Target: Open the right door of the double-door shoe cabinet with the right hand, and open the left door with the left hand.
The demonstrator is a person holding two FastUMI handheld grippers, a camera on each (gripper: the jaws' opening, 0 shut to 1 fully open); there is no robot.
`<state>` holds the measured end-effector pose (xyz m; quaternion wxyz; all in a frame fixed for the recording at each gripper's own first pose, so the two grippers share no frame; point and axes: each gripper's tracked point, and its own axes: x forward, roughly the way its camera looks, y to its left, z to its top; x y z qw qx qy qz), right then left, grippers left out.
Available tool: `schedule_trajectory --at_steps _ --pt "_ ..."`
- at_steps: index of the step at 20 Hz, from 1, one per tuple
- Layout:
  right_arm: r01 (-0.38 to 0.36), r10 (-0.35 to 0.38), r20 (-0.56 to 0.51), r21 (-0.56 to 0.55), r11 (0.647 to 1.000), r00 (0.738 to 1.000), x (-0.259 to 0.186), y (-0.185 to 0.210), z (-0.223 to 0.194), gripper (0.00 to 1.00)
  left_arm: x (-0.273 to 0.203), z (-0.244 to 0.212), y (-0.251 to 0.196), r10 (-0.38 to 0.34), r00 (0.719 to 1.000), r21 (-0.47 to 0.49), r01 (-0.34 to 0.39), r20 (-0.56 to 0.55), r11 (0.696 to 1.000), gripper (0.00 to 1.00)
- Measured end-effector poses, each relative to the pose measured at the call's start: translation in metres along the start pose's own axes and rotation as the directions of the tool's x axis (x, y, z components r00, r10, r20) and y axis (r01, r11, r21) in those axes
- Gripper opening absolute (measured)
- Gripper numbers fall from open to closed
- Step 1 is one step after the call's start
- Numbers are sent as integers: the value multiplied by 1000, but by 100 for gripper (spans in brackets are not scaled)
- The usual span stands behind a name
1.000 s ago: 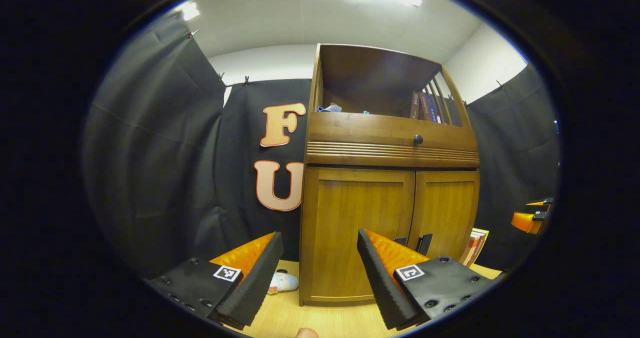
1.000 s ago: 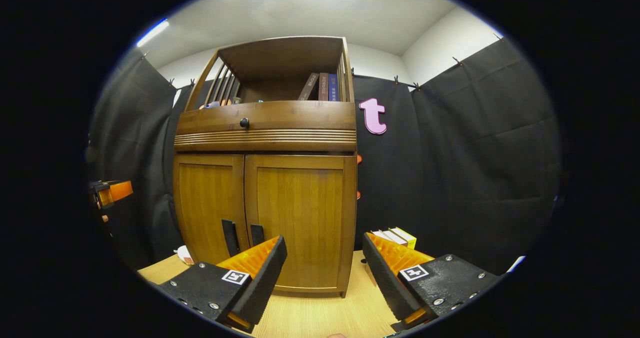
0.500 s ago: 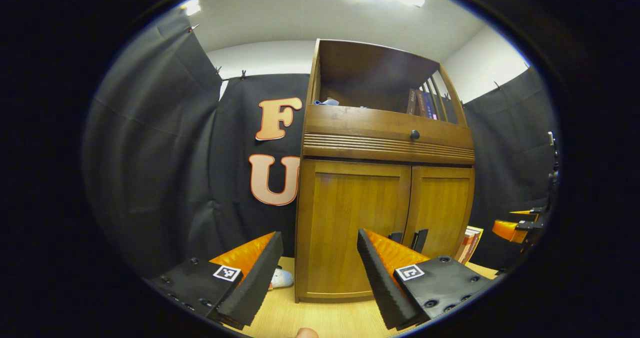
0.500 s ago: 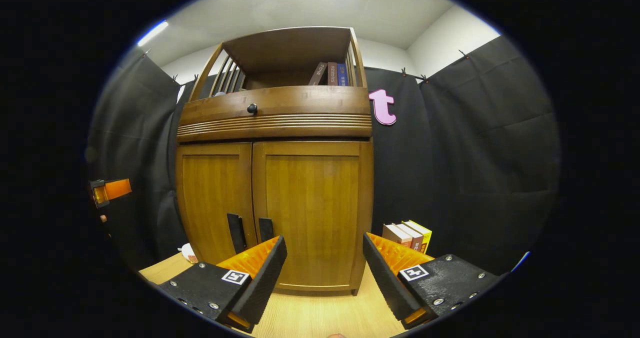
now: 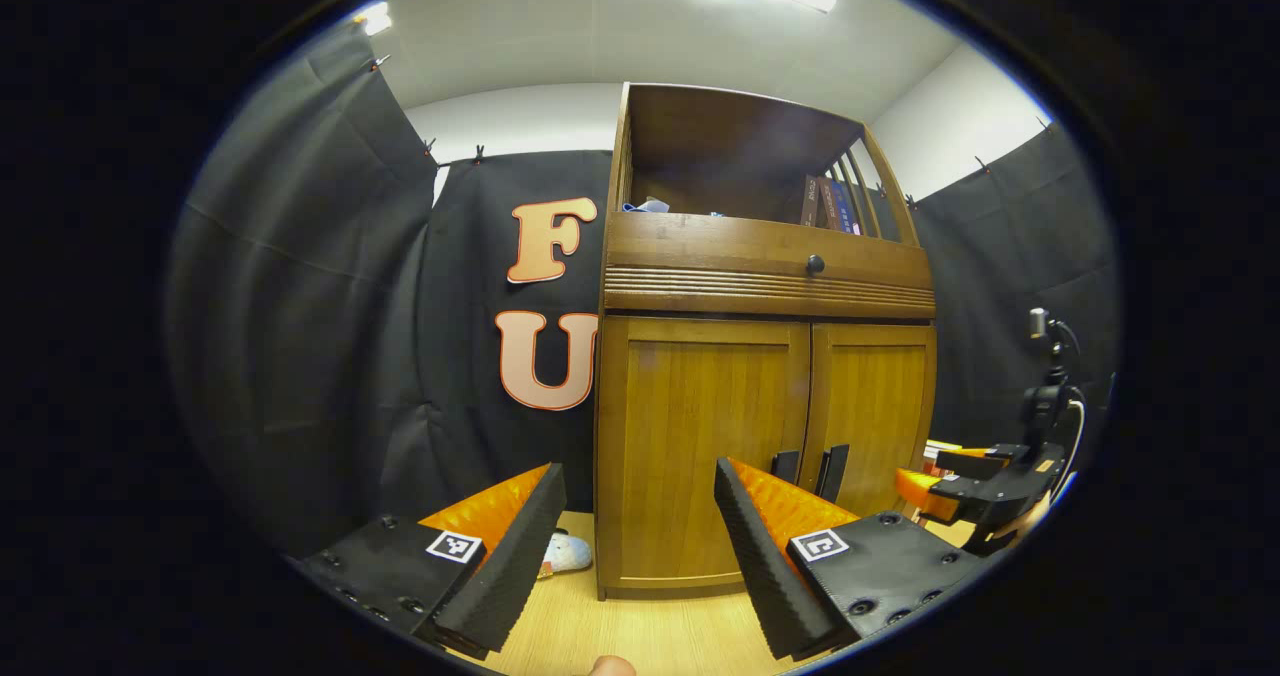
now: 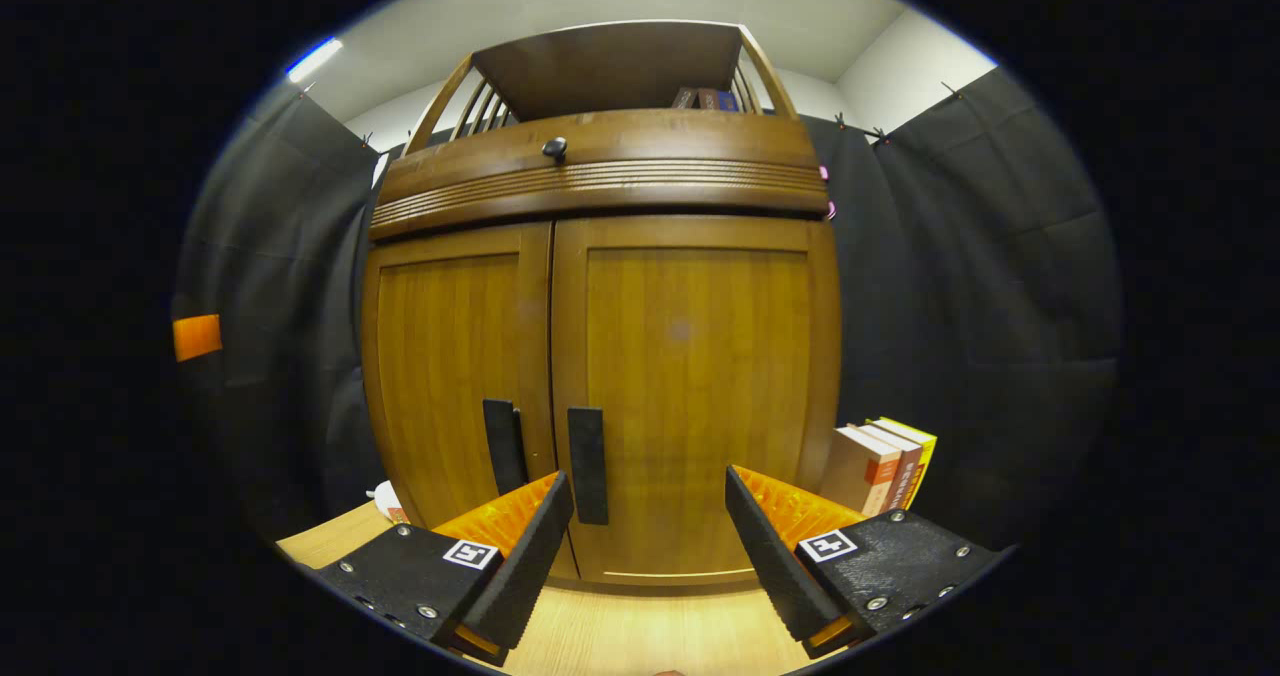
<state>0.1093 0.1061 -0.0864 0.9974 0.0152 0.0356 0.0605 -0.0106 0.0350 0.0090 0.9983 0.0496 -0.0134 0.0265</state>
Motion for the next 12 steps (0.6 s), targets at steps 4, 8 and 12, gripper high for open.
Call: schedule_trajectory --at_steps 4,8,12 --pt "10 -10 2 20 1000 1000 36 9 -14 94 -13 -5 14 16 1000 -11 -17 -7 1000 94" --pt "-8 9 -23 27 1000 1000 62 25 -30 93 -20 -9 35 49 999 -8 -49 -10 999 96" --pt "-11 11 -24 5 1000 1000 86 38 -35 91 -23 -14 52 77 997 -13 -78 -16 997 99"
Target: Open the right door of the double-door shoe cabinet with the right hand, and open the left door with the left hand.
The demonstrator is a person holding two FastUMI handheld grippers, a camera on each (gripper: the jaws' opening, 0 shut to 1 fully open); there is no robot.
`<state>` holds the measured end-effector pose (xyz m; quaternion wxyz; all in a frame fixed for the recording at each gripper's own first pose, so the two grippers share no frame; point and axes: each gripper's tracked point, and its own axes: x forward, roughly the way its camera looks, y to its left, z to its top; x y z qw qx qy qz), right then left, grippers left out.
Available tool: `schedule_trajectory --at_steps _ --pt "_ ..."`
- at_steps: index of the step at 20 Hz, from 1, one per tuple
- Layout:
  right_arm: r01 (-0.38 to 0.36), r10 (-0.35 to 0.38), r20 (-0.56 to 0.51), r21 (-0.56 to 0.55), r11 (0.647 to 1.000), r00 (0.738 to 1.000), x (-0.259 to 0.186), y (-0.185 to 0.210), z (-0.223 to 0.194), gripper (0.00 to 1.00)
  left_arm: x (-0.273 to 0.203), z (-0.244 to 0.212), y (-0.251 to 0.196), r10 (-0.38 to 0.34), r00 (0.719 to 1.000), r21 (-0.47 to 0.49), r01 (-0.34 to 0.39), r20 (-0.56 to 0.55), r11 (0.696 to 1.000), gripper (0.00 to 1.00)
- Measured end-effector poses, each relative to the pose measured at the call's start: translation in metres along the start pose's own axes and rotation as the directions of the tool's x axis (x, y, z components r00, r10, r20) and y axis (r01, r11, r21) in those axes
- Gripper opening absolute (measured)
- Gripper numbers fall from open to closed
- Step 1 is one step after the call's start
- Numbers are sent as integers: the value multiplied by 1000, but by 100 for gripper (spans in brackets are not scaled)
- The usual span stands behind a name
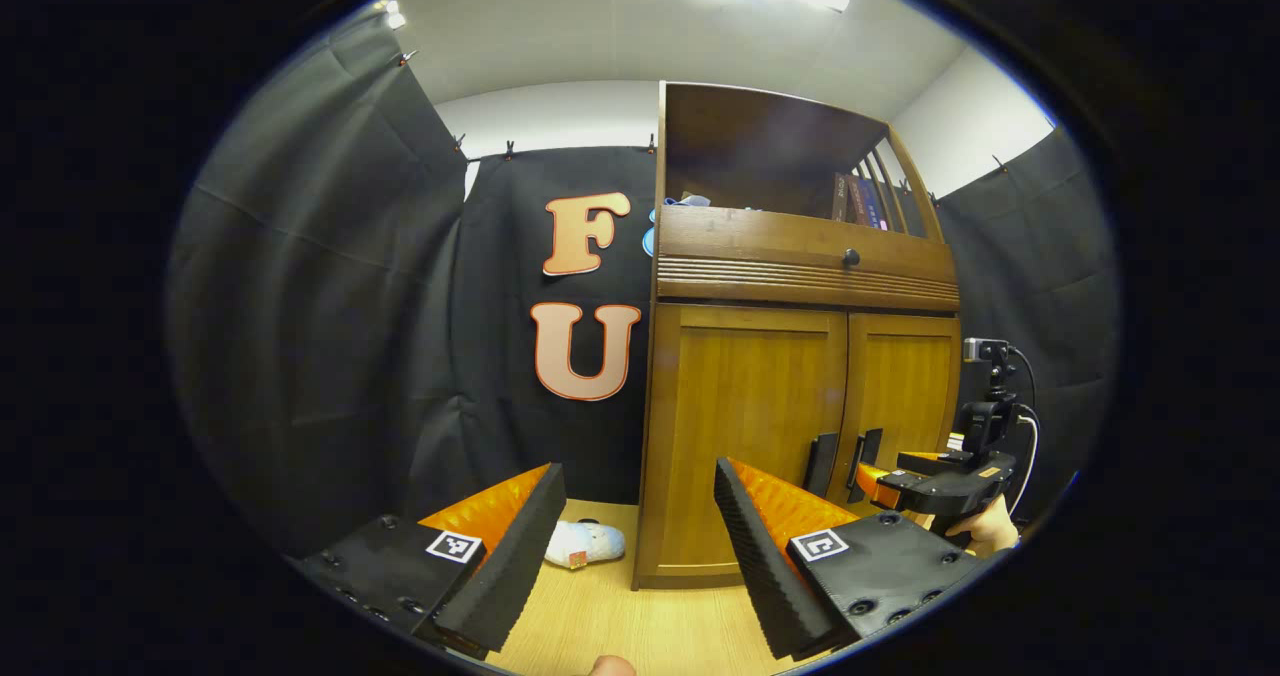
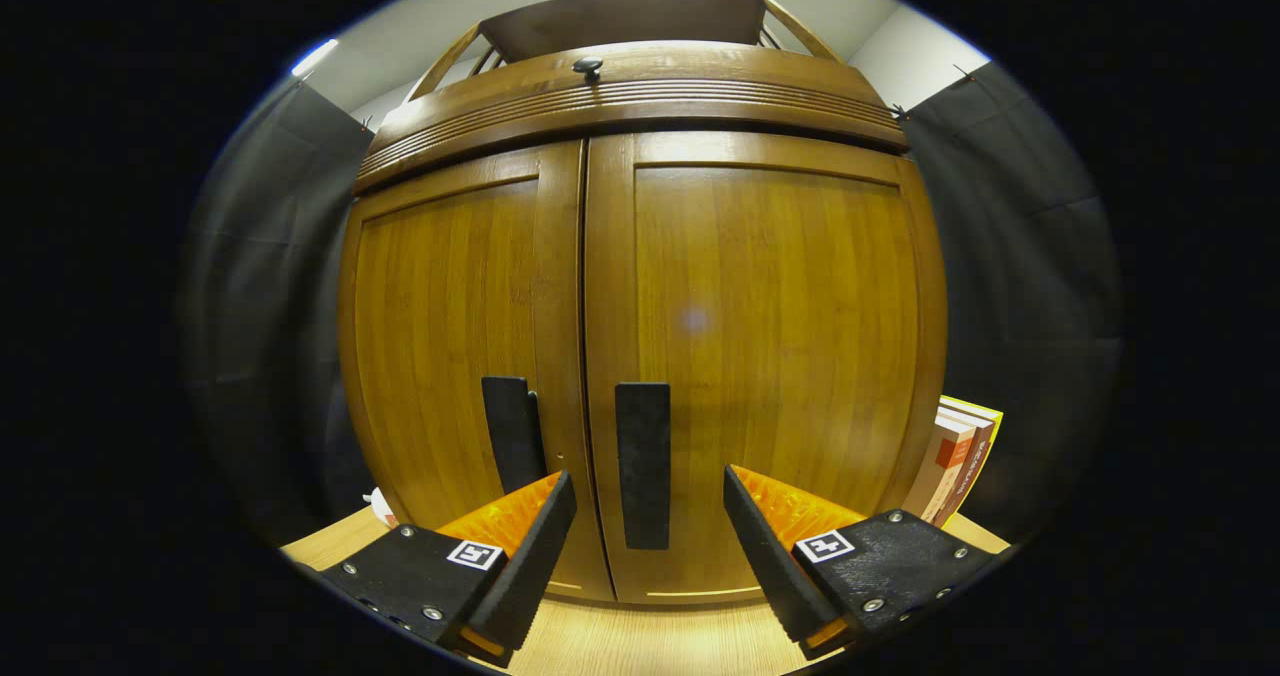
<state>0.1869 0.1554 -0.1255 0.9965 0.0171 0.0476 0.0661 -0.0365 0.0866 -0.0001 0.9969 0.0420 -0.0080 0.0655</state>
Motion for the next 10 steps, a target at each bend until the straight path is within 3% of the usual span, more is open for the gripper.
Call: schedule_trajectory --at_steps 1,5,7,8,10 --pt "2 -2 0 -1 1000 1000 6 2 0 96 -1 -2 4 9 1000 2 -9 -2 1000 99" --pt "18 -18 -13 32 999 1000 25 1 -4 77 0 -6 21 36 999 4 -36 -8 999 99" --pt "15 -14 -18 41 999 1000 31 1 -6 77 1 -9 27 49 999 3 -49 -9 999 99" --pt "19 -18 -26 44 999 999 33 0 -8 64 3 -10 29 52 999 1 -52 -10 999 96" --pt "21 -19 -38 45 999 999 37 0 -12 72 4 -13 33 63 998 0 -63 -15 998 94"
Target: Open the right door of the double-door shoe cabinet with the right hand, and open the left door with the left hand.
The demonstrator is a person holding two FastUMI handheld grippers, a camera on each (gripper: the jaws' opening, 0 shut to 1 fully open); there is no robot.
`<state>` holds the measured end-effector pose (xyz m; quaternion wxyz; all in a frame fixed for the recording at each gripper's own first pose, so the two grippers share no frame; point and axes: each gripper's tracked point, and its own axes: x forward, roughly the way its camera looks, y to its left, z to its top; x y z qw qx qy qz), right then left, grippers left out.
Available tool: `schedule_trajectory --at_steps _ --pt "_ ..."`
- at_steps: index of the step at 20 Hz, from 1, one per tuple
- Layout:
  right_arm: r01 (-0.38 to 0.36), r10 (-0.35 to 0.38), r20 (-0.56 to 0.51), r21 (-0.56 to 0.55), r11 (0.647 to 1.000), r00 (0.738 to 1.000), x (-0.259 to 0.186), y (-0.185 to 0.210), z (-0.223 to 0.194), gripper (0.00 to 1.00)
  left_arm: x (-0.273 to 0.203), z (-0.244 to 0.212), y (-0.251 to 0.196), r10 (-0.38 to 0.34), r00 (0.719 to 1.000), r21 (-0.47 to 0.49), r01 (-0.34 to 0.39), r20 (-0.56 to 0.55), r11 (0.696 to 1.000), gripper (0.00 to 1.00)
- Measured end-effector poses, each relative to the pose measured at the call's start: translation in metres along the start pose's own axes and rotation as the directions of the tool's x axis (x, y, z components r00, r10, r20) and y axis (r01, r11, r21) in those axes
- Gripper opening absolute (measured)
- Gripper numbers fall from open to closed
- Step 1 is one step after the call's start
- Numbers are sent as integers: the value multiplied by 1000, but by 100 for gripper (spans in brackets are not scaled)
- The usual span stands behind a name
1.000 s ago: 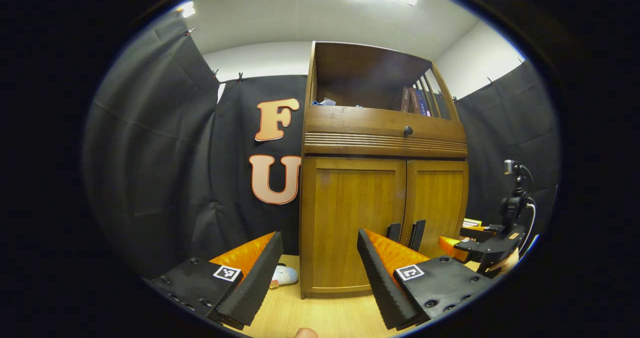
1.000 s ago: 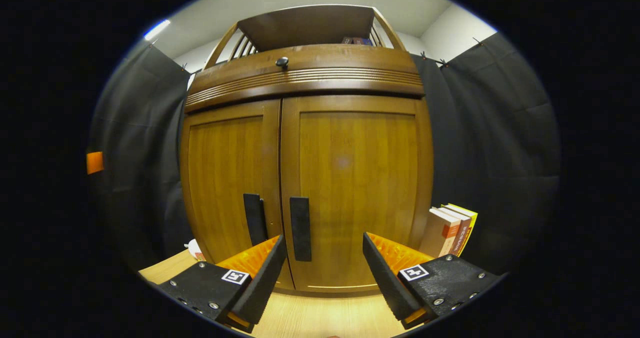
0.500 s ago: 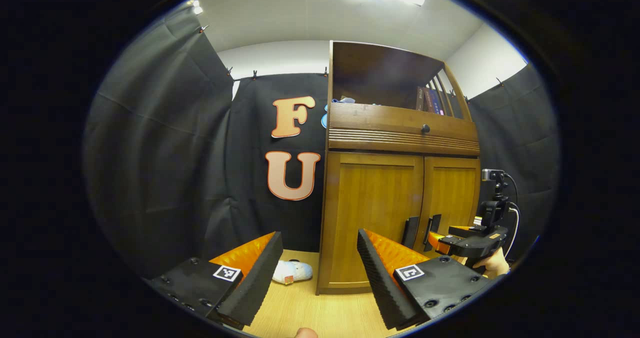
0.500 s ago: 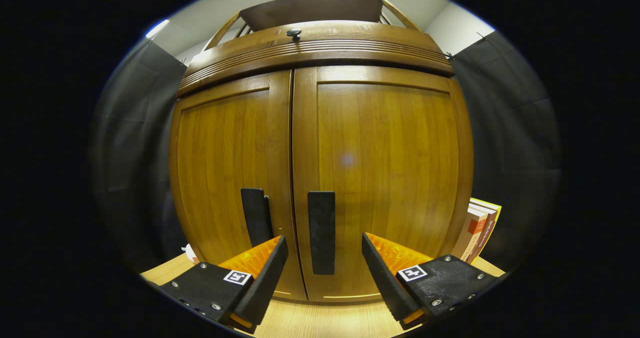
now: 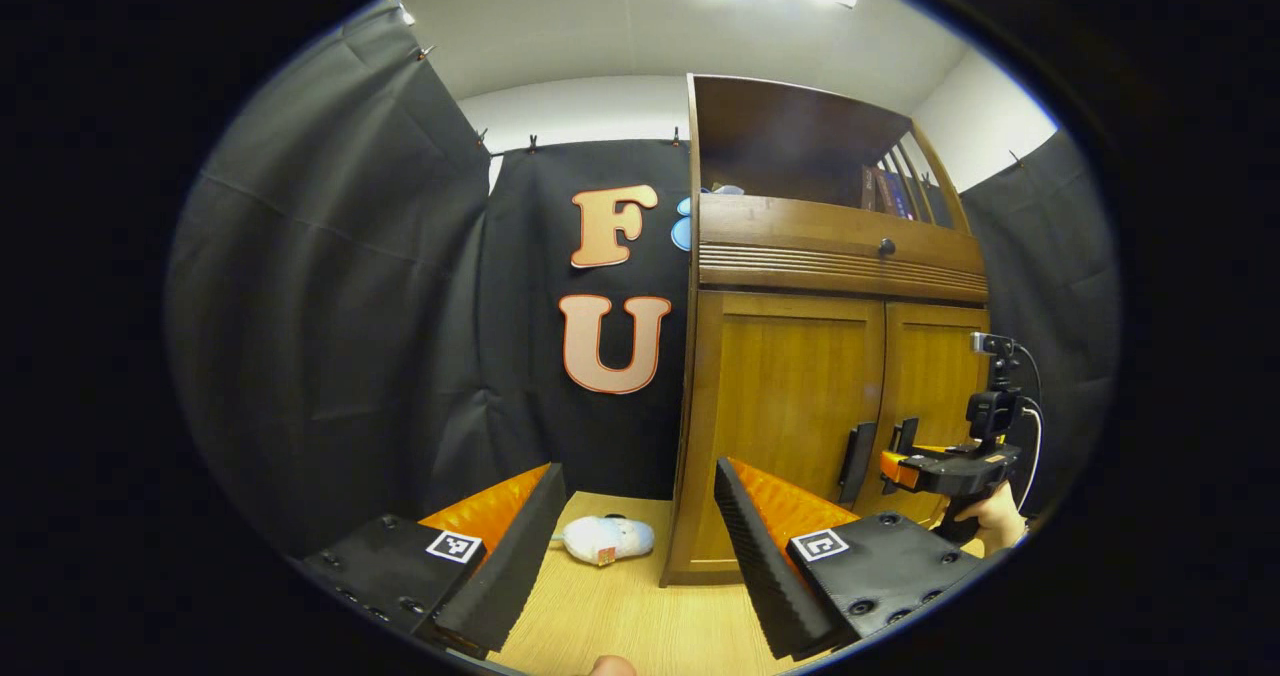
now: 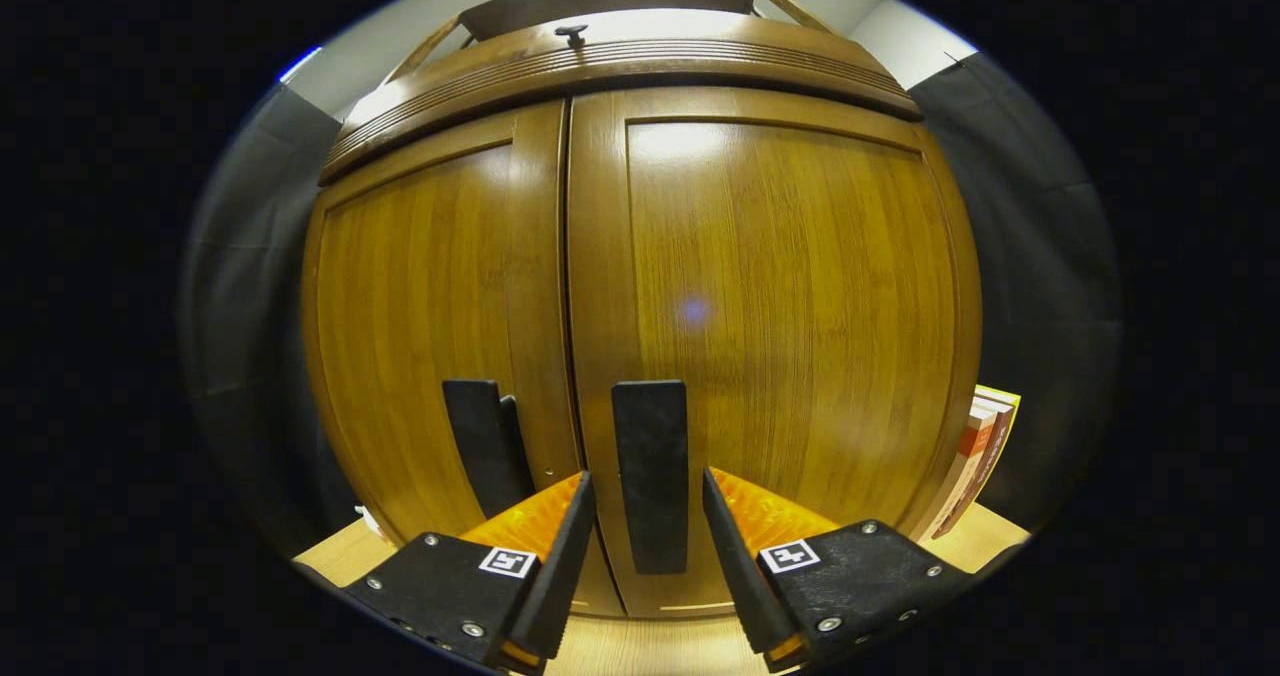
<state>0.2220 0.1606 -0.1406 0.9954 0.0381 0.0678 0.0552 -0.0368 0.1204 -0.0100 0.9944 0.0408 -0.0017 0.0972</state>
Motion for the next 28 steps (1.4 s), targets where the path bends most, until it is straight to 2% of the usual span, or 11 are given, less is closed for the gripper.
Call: schedule_trajectory --at_steps 1,2,5,7,8,11,12,15,23,27,28 --pt "2 -2 -2 0 1000 1000 2 -1 0 63 2 -2 2 5 1000 1 -5 -2 1000 96" --pt "3 -3 -1 1 1000 1000 2 -1 -1 62 2 -4 3 7 1000 1 -7 -5 1000 94" --pt "17 -17 3 -3 1000 1000 3 -4 -1 47 4 -9 0 4 1000 3 -4 -17 1000 96" --pt "13 -13 -3 -1 1000 1000 3 -4 -3 34 4 -11 -2 1 1000 2 -1 -24 1000 96" --pt "11 -11 1 0 1000 1000 2 -4 -2 37 4 -12 -3 -1 1000 0 1 -26 1000 94" --pt "13 -13 -1 14 1000 1000 -1 -4 -4 29 2 -11 -4 5 999 2 -5 -32 1000 99" --pt "12 -12 -1 10 1000 1000 -3 -5 -5 33 1 -10 -4 7 999 4 -6 -32 1000 99" --pt "1 -1 0 -2 1000 1000 -14 -6 -5 30 -5 -7 -7 11 1000 8 -11 -25 1000 96" --pt "-37 37 9 15 999 999 -68 -19 -6 28 -27 -5 -16 -5 1000 3 5 -20 1000 94" --pt "-37 37 6 16 999 999 -93 -30 -8 31 -40 -6 -19 -12 1000 0 12 -24 1000 96" --pt "-37 37 7 18 999 999 -100 -34 -8 26 -43 -6 -21 -14 1000 0 14 -24 1000 96"
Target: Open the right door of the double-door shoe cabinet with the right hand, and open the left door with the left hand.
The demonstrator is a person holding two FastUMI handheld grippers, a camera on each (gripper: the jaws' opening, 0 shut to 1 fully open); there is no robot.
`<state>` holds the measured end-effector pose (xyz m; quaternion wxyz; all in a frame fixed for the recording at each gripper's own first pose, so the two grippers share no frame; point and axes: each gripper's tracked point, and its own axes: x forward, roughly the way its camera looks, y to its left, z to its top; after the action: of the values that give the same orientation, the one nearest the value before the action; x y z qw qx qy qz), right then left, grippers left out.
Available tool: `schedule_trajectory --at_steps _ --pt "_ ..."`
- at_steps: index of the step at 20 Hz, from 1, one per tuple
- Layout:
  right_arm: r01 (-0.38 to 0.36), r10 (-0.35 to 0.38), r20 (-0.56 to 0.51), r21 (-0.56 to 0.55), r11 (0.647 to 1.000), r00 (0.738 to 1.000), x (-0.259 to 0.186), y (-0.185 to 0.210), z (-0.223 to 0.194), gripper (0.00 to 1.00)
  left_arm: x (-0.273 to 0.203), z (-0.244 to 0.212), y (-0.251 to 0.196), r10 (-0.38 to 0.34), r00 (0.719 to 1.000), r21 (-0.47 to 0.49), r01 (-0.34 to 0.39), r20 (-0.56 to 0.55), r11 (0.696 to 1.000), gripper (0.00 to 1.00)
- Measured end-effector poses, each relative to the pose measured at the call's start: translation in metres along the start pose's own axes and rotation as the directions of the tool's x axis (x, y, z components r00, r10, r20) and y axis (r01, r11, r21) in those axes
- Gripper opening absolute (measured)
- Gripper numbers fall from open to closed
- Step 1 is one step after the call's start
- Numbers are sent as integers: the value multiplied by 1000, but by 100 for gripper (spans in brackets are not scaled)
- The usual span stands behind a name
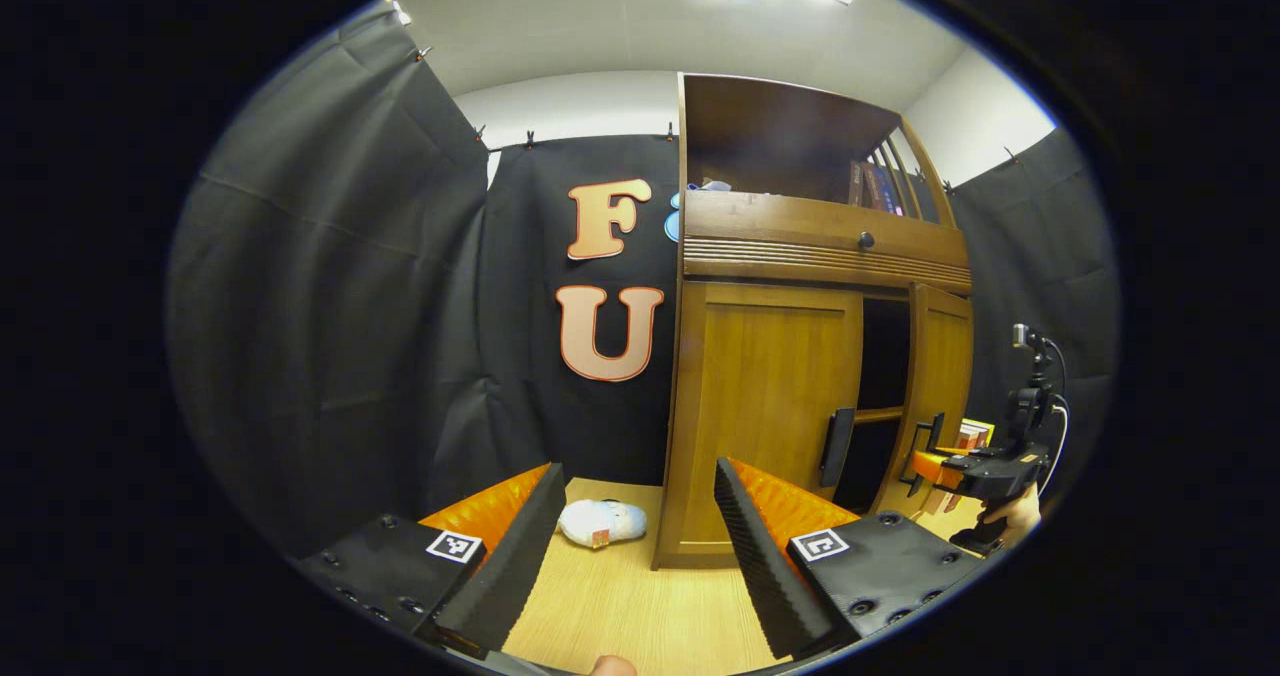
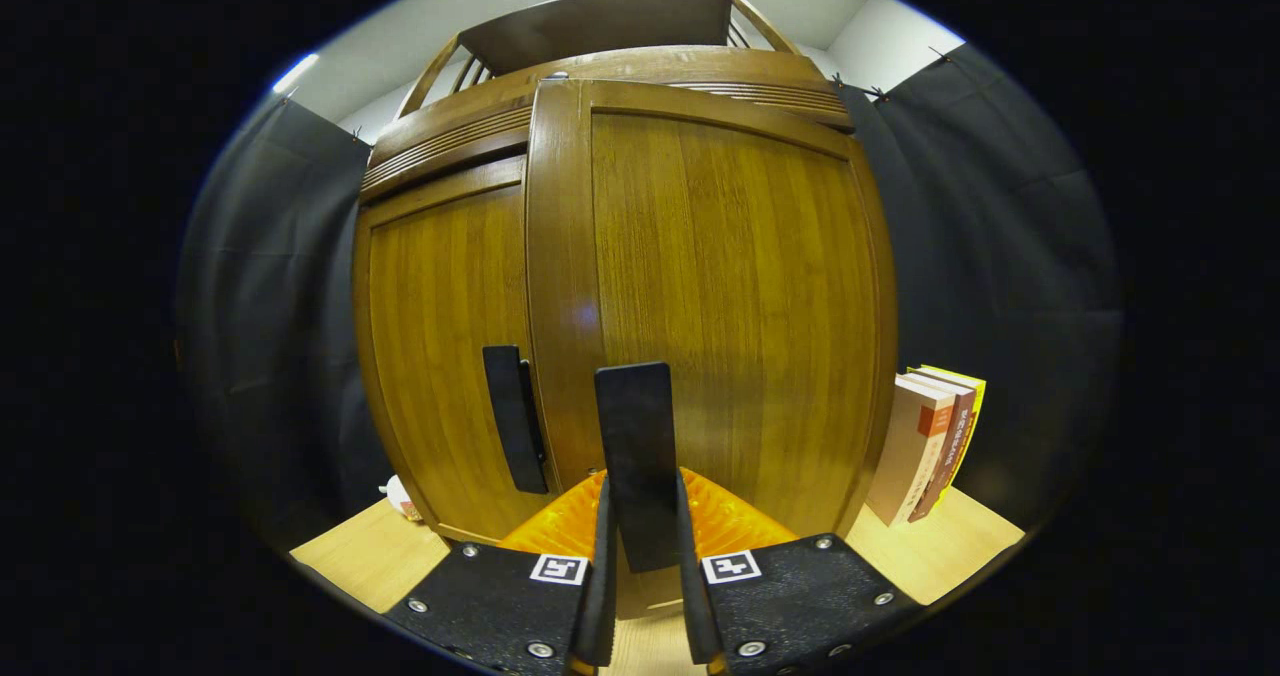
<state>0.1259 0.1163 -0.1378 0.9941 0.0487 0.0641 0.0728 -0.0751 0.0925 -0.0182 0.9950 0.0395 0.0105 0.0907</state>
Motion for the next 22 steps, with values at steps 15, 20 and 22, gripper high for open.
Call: schedule_trajectory --at_steps 15,20,22 --pt "94 -94 13 -62 994 995 -98 -62 9 15 -33 -5 -33 -64 998 -4 64 -7 998 97" --pt "110 -109 17 -54 992 994 -117 -83 12 11 -41 0 -51 -96 995 4 96 -1 995 97" --pt "125 -123 22 -58 991 992 -125 -96 12 11 -44 2 -58 -108 994 7 108 5 994 99"
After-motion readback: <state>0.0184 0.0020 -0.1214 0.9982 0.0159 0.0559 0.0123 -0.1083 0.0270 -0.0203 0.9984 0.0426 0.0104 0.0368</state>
